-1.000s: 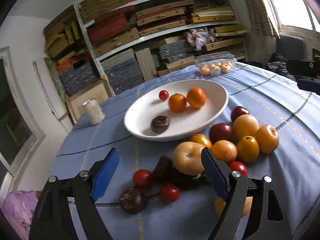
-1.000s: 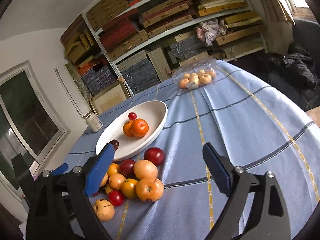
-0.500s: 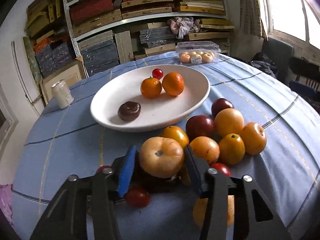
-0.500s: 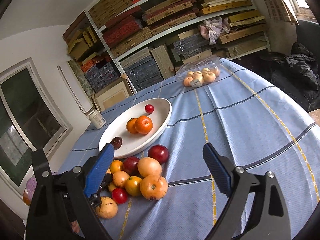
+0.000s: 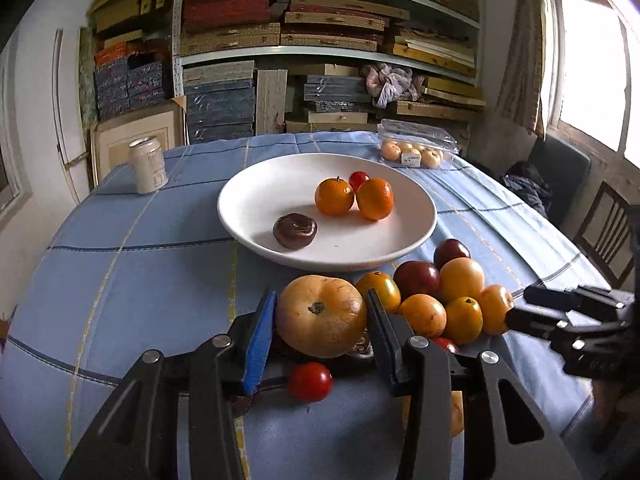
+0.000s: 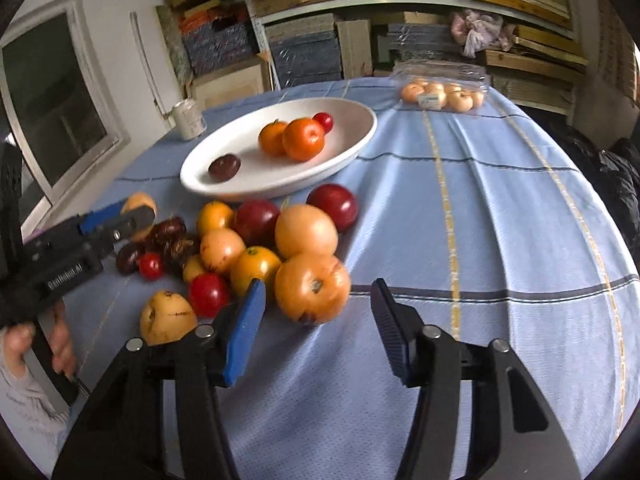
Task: Organize fruits
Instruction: 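Grasp a yellow pear with the left tool while the right tool grasps a blotchy apple, then place the pear on the plate while the right tool places the apple there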
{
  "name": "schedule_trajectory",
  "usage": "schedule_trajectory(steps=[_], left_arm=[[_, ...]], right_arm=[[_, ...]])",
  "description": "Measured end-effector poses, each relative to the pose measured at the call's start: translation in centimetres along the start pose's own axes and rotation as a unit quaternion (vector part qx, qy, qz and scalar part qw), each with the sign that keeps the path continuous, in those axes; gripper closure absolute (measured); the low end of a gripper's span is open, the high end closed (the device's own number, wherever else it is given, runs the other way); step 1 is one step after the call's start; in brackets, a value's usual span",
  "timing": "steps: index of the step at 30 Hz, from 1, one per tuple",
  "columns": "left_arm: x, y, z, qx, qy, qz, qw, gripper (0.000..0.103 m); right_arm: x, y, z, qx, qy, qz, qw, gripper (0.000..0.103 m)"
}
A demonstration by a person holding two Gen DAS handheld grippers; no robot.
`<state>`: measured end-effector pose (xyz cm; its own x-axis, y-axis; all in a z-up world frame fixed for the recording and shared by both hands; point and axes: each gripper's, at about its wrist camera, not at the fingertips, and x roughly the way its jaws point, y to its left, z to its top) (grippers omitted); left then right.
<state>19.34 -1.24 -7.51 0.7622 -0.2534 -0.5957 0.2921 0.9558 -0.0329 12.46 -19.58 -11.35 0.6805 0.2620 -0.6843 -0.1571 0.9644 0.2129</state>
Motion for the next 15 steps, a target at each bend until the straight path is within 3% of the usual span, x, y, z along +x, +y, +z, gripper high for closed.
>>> schedule_trajectory(steps=[10,15], left_arm=[[-0.6,-0.4,-0.1,-0.003,-0.002,-0.017,0.9999,0.058],[-0.7,-0.4,-0.1,-0.007,-0.002,-0.024,0.9997,0.058]], right_arm=[[1.9,0.3,0.1,-0.009,0.022,-0.004,1.000,0.048],[2.2,0.0,0.5,-0.001,0.019,0.009,1.000,0.053]])
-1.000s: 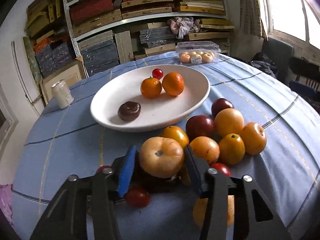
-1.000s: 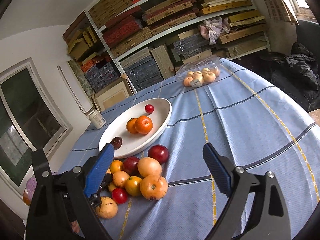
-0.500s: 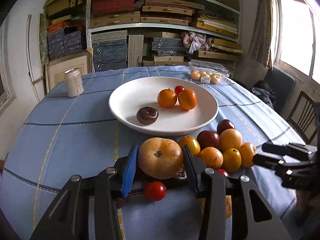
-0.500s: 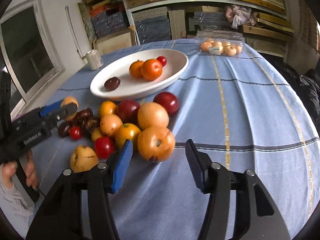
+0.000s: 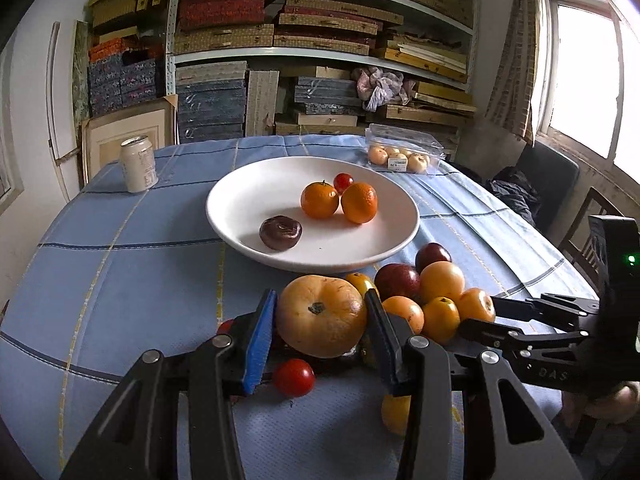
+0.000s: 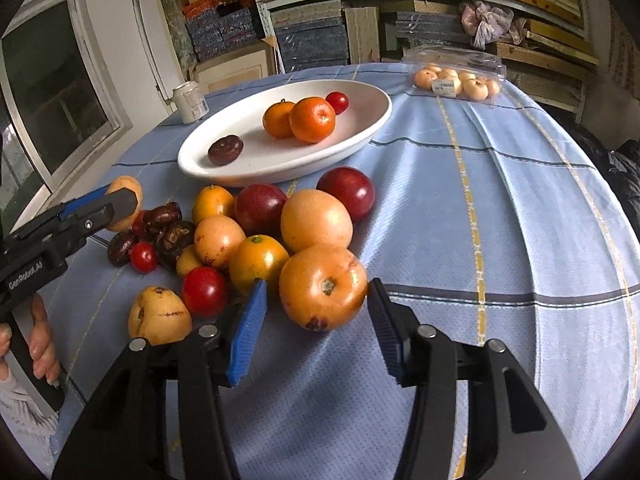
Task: Organize fruits
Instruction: 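Place the pear on the plate while the right tool places the apple there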
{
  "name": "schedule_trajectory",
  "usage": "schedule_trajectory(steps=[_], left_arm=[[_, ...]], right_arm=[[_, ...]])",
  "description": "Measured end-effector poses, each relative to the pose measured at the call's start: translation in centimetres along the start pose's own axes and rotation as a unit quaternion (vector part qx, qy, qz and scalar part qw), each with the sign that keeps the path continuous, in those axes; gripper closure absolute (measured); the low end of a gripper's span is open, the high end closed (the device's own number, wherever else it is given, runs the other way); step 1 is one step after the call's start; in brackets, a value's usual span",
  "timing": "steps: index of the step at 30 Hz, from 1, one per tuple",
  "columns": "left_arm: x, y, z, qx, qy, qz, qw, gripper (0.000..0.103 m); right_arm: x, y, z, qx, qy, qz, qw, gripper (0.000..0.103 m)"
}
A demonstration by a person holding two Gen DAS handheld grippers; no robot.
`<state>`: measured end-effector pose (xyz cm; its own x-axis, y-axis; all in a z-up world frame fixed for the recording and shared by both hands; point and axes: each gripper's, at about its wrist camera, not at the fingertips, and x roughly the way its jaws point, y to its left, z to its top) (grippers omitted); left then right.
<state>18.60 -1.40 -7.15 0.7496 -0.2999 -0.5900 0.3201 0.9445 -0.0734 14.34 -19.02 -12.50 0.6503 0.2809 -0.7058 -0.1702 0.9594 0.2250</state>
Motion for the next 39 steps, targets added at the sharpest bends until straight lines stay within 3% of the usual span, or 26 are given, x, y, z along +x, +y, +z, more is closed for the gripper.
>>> schedule_trajectory(steps=[9,12,18,23,26,30,34,39], left_arm=[[0.6,0.2,-0.3,-0.006,0.013,-0.004,0.9999,0.058],[0.7,0.4,-0.5,-0.011,0.016,-0.004,0.9998,0.058],[0.7,0.8,-0.1,-0.019,0.013,0.003,0.9997,0.058],[0.7,1.7,4.6,-0.017,-0.007,0.030,0.9994,0.058],[2.0,3.0,8.0,-0.040,-0.015,0.045,0.9981,0.058],[5.7,5.1,10.0,-0.083,0.003,0.052,0.9952,0.058],[9.7,6.4,9.4,-0.091,0.043,0.061,0.9930,0.058],[11.6,7.2,8.4,-0.095,0.070,0.051,0.9917,0.058]], right_arm=[[0.6,-1.7,0.2,0.043,0.014,0.052,0.998,0.059],[0.4,-1.8,0.1,0.046,0.010,0.049,0.998,0.059],[-2.7,-2.0,0.8,0.059,-0.058,0.033,0.996,0.059],[-5.5,-0.7,6.2,0.034,-0.119,0.016,0.992,0.060],[-4.6,-0.1,10.4,0.033,-0.133,0.009,0.990,0.060],[-0.3,0.6,12.6,0.047,-0.106,0.026,0.993,0.060],[4.3,2.8,11.6,-0.010,-0.055,0.008,0.998,0.060],[6.6,3.6,10.8,-0.026,-0.034,-0.006,0.999,0.059]])
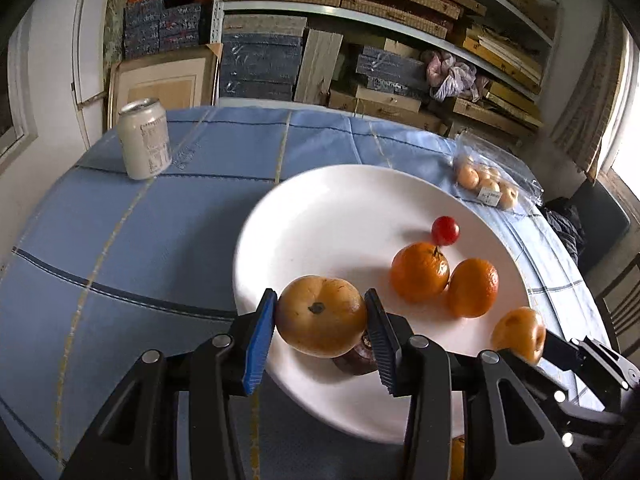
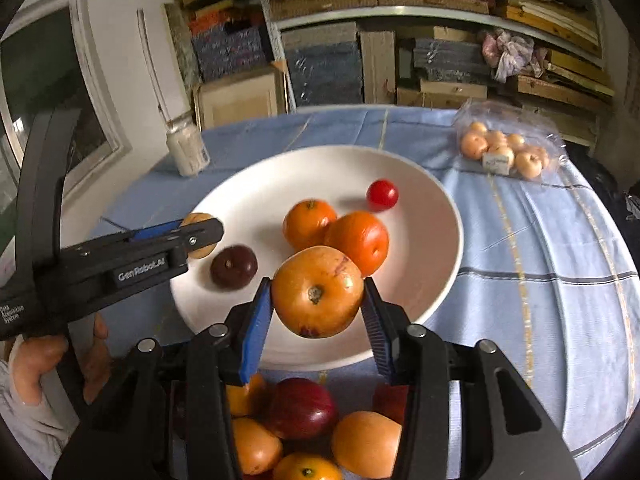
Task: Organize fruits
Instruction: 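Place the pear on the plate while the right tool places the apple there, then grasp a dark patterned fruit with the left tool while the right tool grasps a yellow apple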
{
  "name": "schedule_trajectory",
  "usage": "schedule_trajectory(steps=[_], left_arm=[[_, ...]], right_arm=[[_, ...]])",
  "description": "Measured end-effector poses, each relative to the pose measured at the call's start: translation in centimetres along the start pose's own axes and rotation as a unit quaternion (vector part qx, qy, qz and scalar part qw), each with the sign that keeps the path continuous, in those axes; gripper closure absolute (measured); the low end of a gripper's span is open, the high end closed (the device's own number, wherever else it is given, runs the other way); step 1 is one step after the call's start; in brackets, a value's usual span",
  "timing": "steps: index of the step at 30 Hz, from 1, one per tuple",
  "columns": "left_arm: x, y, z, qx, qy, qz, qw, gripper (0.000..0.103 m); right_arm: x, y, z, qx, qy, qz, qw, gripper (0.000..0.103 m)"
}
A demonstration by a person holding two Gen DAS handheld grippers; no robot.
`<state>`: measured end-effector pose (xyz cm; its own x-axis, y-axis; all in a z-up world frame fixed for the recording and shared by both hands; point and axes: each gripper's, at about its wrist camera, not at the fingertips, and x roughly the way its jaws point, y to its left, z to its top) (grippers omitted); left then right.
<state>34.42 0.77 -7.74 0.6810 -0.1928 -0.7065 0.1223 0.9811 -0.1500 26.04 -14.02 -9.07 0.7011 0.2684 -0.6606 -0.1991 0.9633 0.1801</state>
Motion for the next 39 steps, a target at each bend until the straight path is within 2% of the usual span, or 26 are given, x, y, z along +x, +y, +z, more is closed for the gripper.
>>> schedule_trajectory(steps=[3,7,8,10,11,15,20,26,29,33,39], left_arm=[[0.1,-0.2,-0.1,0.007,-0.001,0.003,1.0000,0.058],[0.2,-0.3,-0.1,0.007,-0.001,0.004,1.0000,0.057],[0.2,-0.3,-0.1,0.005,-0.002,0.003,1.0000,0.054],[0.0,-0.1,0.0,0.000,-0.009,0.006,0.9999,0.039],[-0.2,0.0,0.0,-0.002,-0.015,0.006,0.9999,0.035],[-1.4,0.2,0.2,-0.003,-0.027,-0.001,0.9996,0.034],[-4.2,0.7,0.2,-0.005,-0.053,-0.005,0.9986,0.030],[-8.3,0.1,-3.7,0.058,-0.077,0.011,0.9953,0.030],[-9.8,0.9,-7.1,0.073,-0.085,0.029,0.9933,0.030],[-10.4,2.6,-10.2,0.062,-0.061,0.026,0.9959,0.030],[-10.1,2.5,-12.0,0.088,-0.034,0.032,0.9951,0.030]], right_arm=[[0.2,0.0,-0.1,-0.003,-0.003,-0.012,1.000,0.059],[0.8,-0.9,-0.3,0.017,0.001,-0.003,1.000,0.058],[0.7,-1.3,-0.2,0.025,0.000,0.002,1.000,0.058],[0.1,-2.0,-0.1,0.044,-0.008,0.014,0.999,0.052],[-0.2,-2.2,0.0,0.050,-0.013,0.015,0.999,0.052],[-2.1,-3.8,0.2,0.077,-0.041,0.020,0.996,0.051],[-4.5,-5.9,-0.2,0.128,-0.064,0.048,0.989,0.042],[-7.6,-6.0,-2.7,0.126,-0.081,0.054,0.987,0.041],[-9.0,-6.5,-5.0,0.133,-0.081,0.051,0.986,0.035],[-10.0,-7.3,-7.2,0.148,-0.075,0.053,0.985,0.030],[-10.2,-7.1,-7.4,0.135,-0.072,0.048,0.987,0.029]])
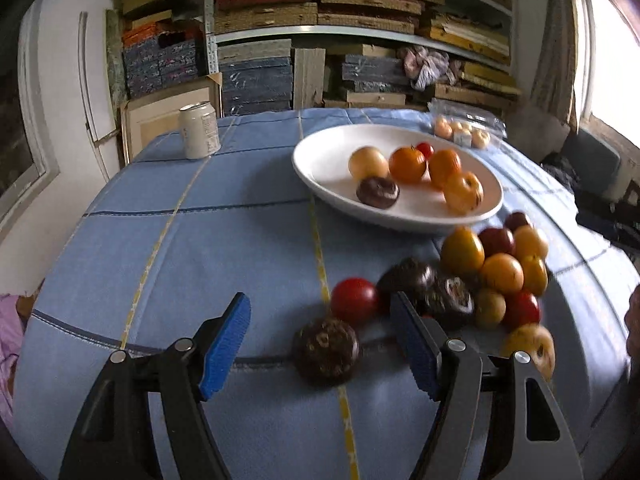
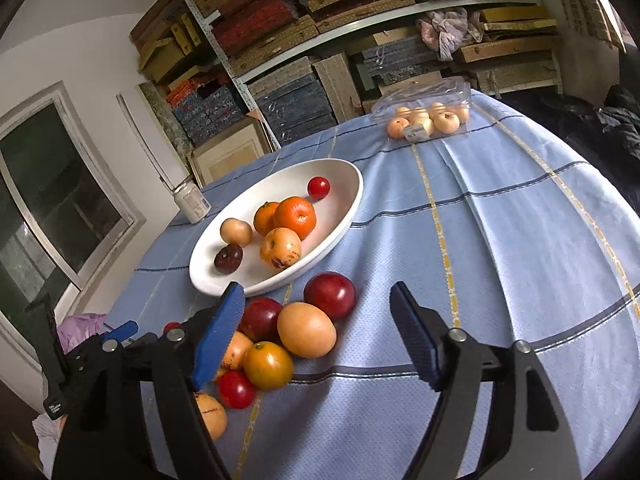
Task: Organize fruits
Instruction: 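Grasp a dark patterned fruit with the left tool while the right tool grasps a yellow apple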
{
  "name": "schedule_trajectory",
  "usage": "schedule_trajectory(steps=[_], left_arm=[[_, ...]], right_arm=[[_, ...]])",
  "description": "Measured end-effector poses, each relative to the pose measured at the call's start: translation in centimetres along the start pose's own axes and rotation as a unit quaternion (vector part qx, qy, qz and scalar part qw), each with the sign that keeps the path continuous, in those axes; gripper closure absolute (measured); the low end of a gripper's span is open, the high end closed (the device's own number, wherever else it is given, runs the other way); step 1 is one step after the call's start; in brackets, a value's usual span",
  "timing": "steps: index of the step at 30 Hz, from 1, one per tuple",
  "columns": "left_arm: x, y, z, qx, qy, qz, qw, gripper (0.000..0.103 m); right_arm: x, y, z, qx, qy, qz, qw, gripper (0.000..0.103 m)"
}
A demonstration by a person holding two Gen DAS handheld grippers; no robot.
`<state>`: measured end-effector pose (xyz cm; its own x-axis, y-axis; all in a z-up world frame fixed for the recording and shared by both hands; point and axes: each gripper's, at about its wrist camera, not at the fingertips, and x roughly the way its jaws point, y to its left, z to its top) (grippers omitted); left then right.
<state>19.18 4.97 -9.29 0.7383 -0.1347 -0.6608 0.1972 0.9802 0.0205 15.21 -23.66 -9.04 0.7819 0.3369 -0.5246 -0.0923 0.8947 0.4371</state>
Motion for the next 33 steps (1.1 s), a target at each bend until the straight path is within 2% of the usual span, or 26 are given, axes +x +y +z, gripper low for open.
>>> schedule_trajectory(steps=[12,20,22,23,24,29,33], left_arm=[[2.4,0.8,-0.8,-0.031,0.076,-0.038,0.9959,0.030],[3.1,0.5,-0.4,-0.031,0.081,-0.028,0.9958,0.030],[3.3,0.4,-0.3,-0.030,0.080,-0.025,0.9960,0.039],[3.1,0.4,-0.2,-0.030,0.078,-0.024,0.9962,0.056],[3.0,0.5,-0.3,-0.032,0.075,-0.029,0.9962,0.062],[2.4,0.4,-0.6,-0.039,0.069,-0.052,0.9955,0.062],[1.7,0.6,-0.5,-0.040,0.053,-0.041,0.9969,0.062]], right_arm=[[0.9,1.2,-0.6,-0.020,0.024,-0.002,1.000,0.025],[1.2,1.9,-1.0,-0.035,0.031,0.000,0.999,0.019],[1.3,2.1,-1.1,-0.039,0.032,-0.001,0.999,0.019],[1.3,2.2,-1.2,-0.041,0.033,-0.001,0.999,0.019],[1.3,2.3,-1.3,-0.043,0.033,-0.002,0.998,0.019],[1.2,2.3,-2.2,-0.049,0.042,-0.007,0.998,0.019],[0.7,2.8,-3.4,-0.064,0.053,0.003,0.997,0.019]])
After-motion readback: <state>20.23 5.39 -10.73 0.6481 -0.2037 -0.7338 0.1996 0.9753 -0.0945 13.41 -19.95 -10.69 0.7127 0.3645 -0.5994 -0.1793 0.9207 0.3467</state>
